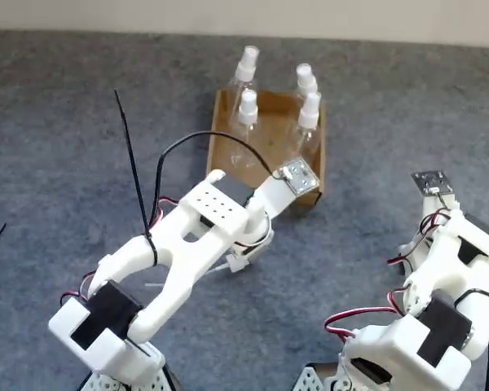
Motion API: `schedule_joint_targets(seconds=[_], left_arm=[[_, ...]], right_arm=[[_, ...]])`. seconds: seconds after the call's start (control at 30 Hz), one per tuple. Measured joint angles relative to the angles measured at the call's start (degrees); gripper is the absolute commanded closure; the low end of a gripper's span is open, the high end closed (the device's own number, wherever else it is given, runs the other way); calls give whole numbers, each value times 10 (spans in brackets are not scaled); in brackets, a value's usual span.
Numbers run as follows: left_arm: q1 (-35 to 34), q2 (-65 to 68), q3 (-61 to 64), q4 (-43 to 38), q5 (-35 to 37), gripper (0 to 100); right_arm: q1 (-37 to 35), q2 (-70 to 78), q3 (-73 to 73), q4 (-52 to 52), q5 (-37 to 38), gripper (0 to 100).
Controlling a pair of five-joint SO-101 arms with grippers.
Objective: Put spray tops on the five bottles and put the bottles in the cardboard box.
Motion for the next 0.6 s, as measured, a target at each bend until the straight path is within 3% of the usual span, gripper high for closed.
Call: schedule_joint_targets(seconds=[0.2,0.4,0.6], left_arm=[[0,51,-2,0,-4,832],[0,125,-10,-27,-3,971],[2,108,-13,-28,-3,995]], right_arm=[[0,0,0,0,0,698],[0,0,0,0,0,699],[0,0,0,0,0,699]])
